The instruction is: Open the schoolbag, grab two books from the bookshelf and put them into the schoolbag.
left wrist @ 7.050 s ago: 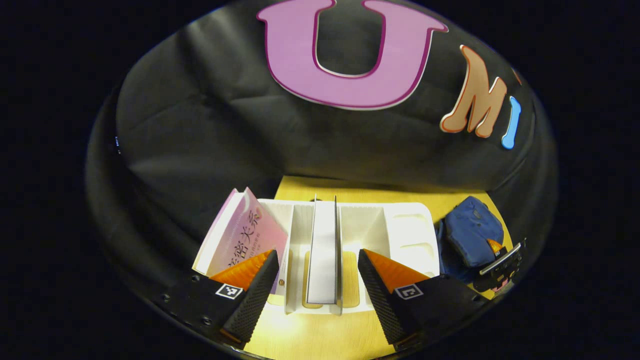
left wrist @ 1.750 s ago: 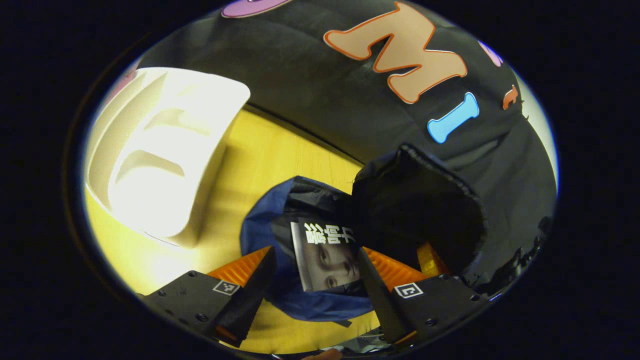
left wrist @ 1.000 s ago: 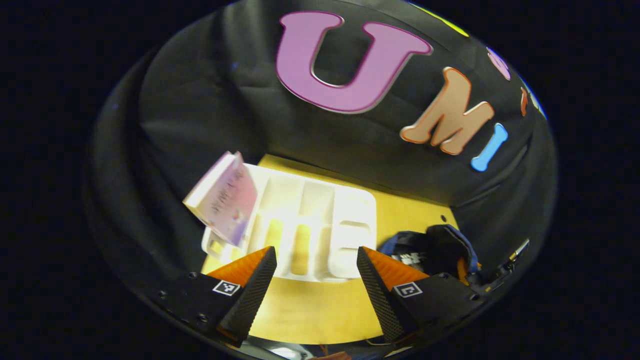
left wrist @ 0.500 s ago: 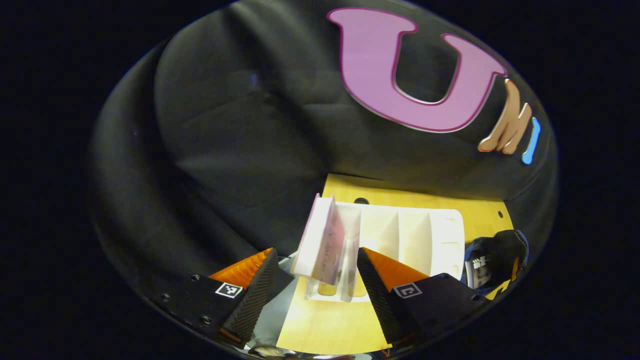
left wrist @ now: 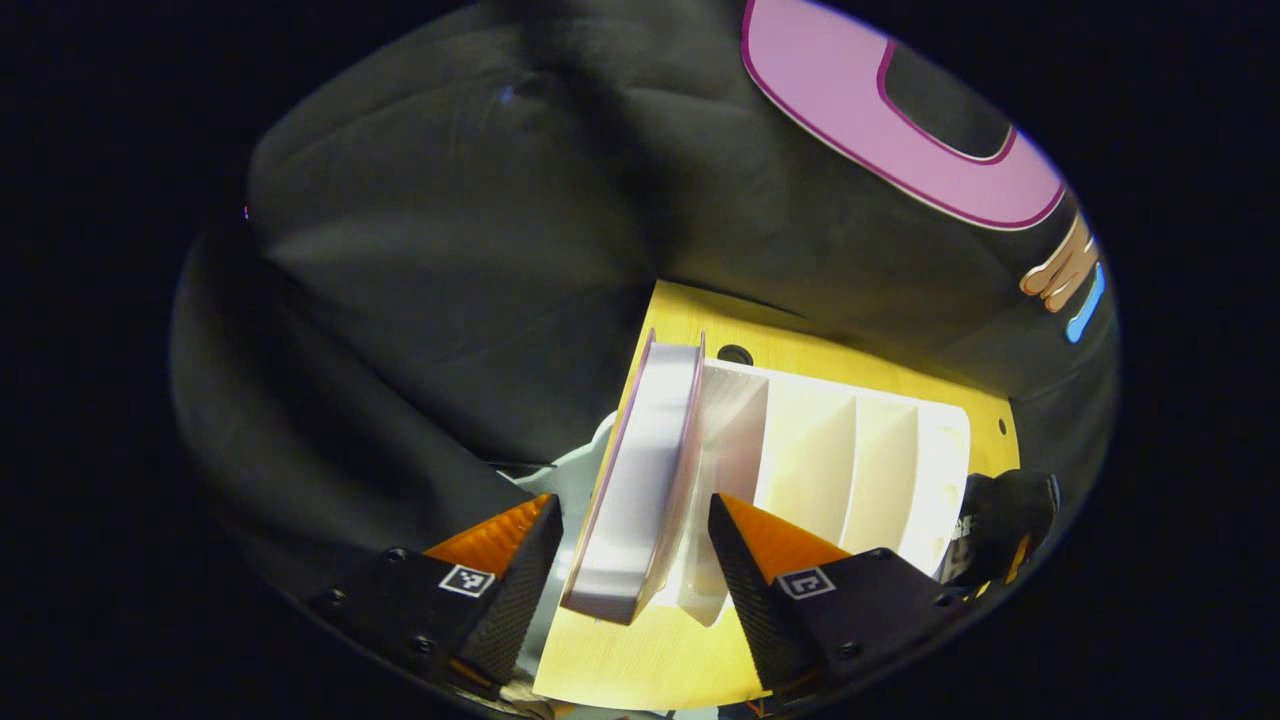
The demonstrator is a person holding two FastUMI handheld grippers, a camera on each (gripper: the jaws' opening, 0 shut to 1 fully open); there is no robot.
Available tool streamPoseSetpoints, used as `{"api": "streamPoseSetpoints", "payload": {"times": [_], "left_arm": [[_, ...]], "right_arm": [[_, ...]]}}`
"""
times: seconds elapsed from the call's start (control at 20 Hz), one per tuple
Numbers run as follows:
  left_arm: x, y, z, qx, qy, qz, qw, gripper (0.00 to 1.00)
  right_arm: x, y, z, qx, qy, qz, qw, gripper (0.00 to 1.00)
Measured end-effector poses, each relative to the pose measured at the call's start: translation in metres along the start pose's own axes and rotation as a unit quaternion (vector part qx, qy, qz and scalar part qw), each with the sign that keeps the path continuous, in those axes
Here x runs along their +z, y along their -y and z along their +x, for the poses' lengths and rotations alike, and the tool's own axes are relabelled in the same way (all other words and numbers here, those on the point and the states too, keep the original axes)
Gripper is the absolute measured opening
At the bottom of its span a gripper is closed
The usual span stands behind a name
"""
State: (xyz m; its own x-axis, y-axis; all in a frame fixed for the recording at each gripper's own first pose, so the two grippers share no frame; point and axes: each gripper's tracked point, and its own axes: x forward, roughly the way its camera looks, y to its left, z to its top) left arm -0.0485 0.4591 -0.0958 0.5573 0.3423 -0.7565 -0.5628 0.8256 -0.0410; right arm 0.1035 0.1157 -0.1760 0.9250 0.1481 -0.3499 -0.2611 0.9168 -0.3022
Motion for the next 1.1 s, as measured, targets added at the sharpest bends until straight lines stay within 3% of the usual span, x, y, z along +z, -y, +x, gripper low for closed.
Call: {"api": "streamPoseSetpoints", "payload": {"times": [0.1, 0.3, 0.5, 0.6, 0.95, 1.1], "left_arm": [[-0.001, 0.006, 0.008, 0.002, -0.019, 0.008, 1.0, 0.75], [0.0, 0.008, 0.018, 0.013, -0.051, 0.035, 0.998, 0.61], [-0.009, 0.032, 0.033, -0.019, -0.083, 0.027, 0.996, 0.51], [-0.013, 0.036, 0.041, -0.016, -0.099, 0.038, 0.994, 0.45], [-0.016, 0.039, 0.042, -0.011, -0.134, 0.076, 0.988, 0.4], [-0.02, 0.035, 0.044, 0.002, -0.142, 0.067, 0.988, 0.4]], "right_arm": [[-0.001, -0.001, 0.0, 0.0, -0.001, -0.005, 1.0, 0.07], [-0.001, -0.002, 0.001, -0.001, -0.004, -0.007, 1.0, 0.07], [-0.001, -0.003, 0.004, -0.002, -0.005, -0.008, 1.0, 0.07], [-0.001, -0.003, 0.005, -0.003, -0.005, -0.012, 1.0, 0.07], [-0.002, -0.005, 0.009, -0.007, -0.006, -0.013, 1.0, 0.07], [-0.003, -0.005, 0.007, -0.009, -0.007, -0.01, 1.0, 0.07]]}}
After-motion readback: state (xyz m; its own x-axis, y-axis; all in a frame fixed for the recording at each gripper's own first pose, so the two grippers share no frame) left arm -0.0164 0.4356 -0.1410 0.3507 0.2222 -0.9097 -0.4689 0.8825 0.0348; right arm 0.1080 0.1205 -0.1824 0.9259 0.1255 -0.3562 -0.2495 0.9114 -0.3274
